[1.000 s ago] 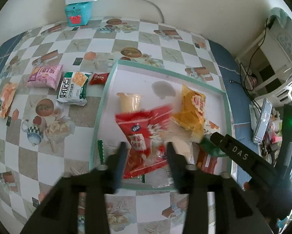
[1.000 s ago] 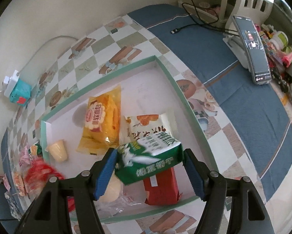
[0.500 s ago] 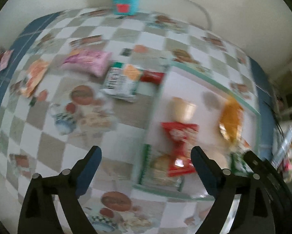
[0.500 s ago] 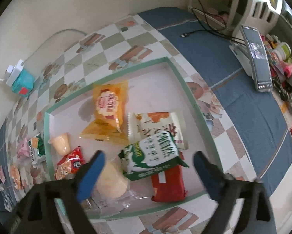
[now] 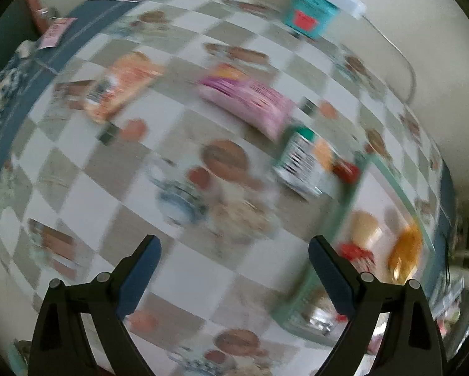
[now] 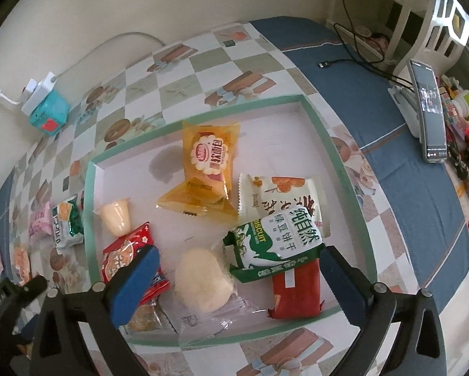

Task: Organize snacks
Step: 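Move the left tool to the tan bread bag while the right tool approaches the green cracker bag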

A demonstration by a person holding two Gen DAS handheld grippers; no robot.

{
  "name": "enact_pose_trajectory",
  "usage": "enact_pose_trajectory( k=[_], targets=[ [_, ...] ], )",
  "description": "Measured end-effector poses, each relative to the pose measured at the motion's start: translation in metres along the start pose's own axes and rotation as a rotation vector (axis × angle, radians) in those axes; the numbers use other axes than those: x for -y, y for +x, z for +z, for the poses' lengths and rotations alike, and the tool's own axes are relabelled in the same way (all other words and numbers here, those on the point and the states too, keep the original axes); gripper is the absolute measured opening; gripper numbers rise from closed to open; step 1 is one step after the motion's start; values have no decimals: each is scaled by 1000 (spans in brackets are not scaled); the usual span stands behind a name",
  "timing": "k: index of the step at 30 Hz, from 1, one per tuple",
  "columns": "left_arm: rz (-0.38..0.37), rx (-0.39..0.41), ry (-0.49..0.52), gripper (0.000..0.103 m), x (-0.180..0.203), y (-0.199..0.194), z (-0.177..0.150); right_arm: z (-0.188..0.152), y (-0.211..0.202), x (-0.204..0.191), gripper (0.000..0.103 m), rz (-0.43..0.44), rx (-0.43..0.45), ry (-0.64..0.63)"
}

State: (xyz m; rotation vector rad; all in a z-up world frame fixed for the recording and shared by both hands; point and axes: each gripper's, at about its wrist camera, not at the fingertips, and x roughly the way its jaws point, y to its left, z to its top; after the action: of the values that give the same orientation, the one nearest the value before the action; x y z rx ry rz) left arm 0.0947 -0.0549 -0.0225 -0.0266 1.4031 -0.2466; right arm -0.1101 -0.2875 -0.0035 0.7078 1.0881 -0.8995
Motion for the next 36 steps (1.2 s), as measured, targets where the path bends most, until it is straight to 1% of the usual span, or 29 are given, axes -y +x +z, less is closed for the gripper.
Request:
enact_pose_trajectory(
  k=[6,11,16,21,26,29,36],
  targets=[
    [89,72,-87,95,-48,-10,23,-3,-6,-17,103,-8,11,-31],
    [173,118,-99,95,-77,-17,40,-11,-9,-49,103,17,7,-80],
    [222,140,-91,95,-101,-23,51,-22,-10,-83,103,49,1,-121],
    [238,144,-107,95,-124,-27,59,-34,-11,-114,103,73,-8,-157],
    [245,146,-140,95,-142,-28,65,-48,-8,-143,103,77,-20,-210],
    [254,150,-174,95,-155,-29,67,-55,-7,-157,103,83,-27,-232],
    [259,145,-215,95,-179,-30,71,-66,-1,-182,103,86,-45,-277]
  ],
)
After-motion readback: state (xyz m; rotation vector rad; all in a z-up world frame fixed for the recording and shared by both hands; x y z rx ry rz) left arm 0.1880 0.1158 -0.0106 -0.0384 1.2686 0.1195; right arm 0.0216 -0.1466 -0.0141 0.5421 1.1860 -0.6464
